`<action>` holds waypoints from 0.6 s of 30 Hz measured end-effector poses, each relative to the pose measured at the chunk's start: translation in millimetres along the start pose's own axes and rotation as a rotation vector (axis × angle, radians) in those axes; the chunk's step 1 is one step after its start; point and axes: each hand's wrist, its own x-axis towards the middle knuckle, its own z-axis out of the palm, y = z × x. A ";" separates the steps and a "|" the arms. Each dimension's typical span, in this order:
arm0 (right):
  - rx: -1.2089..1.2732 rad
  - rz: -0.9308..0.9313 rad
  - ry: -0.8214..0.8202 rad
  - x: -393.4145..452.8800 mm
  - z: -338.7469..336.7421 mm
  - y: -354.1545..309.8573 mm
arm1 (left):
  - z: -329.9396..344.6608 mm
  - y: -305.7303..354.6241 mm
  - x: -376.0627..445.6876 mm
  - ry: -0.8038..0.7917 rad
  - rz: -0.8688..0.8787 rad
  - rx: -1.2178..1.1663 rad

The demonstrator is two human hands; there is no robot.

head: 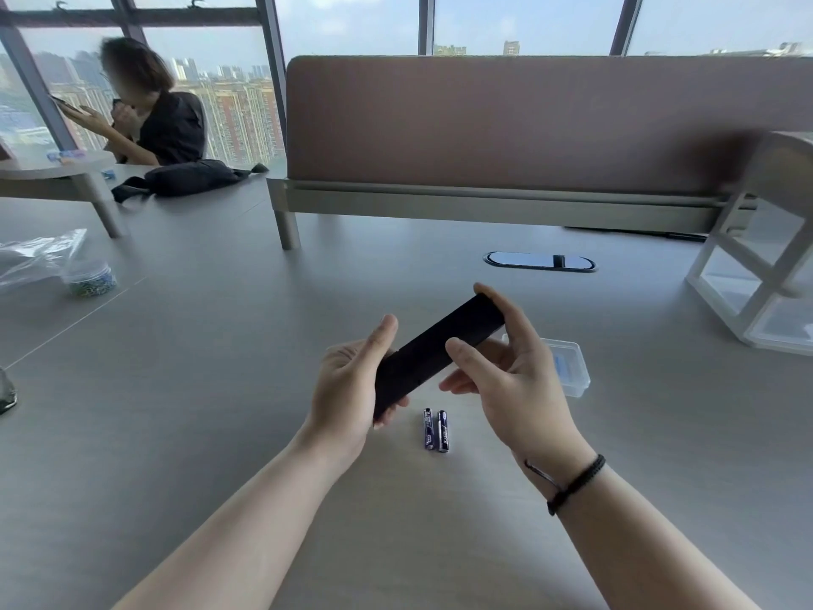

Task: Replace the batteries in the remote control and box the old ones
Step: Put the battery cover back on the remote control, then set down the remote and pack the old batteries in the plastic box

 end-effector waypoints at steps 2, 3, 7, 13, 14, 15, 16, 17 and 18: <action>-0.020 -0.013 0.000 -0.6 0.3 0.0 | 1.0 0.3 -0.8 0.026 -0.002 0.005; -0.022 -0.014 0.000 -0.5 0.5 -0.1 | 1.7 0.7 -1.1 0.031 -0.003 0.003; -0.016 -0.005 0.004 -0.7 1.3 0.1 | 2.2 1.9 -2.5 0.046 0.007 0.008; -0.039 0.004 -0.057 -2.7 3.9 2.2 | 0.3 0.3 -1.7 0.149 0.022 0.010; -0.045 0.003 -0.058 -2.4 3.4 1.6 | 0.3 0.5 -1.3 0.146 0.021 0.015; -0.049 0.006 -0.056 -2.0 2.3 1.1 | 0.2 -0.4 -0.8 0.132 0.019 0.026; -0.051 0.010 -0.052 -1.5 1.2 0.5 | 0.7 -0.4 -1.1 0.113 0.019 0.040; -0.050 0.014 -0.042 -0.9 0.2 0.6 | 1.1 -0.9 -1.2 0.087 0.028 0.062; -0.044 0.015 -0.026 -0.5 -0.3 0.2 | 1.7 -1.1 -1.8 0.052 0.046 0.092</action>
